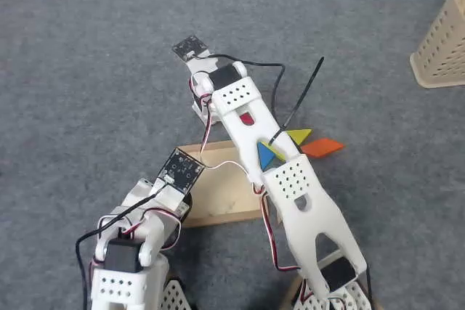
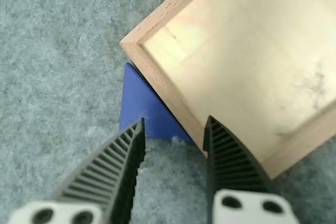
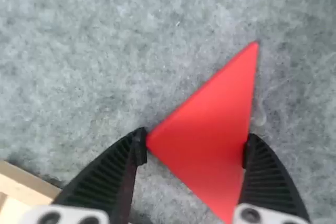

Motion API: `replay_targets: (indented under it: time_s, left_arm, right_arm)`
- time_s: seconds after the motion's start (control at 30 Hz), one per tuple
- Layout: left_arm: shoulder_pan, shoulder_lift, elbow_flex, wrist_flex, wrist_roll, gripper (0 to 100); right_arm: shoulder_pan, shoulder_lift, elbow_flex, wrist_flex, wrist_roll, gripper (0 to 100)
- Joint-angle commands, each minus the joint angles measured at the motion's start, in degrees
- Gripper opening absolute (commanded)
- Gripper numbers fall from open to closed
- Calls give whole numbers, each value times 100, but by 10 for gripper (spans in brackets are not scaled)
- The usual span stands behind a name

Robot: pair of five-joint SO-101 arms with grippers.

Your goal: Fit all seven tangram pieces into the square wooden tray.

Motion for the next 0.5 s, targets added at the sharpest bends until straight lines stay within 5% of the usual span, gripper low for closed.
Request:
replay_targets:
  time_s: [0.0,0.47]
  left_arm:
    - [9,-70,-66,26,44,176]
    - [9,-70,-66,26,44,176]
  right_arm:
    - [57,-92,-193,251,-53,205]
    - [251,-207,-2365,1807,369,205]
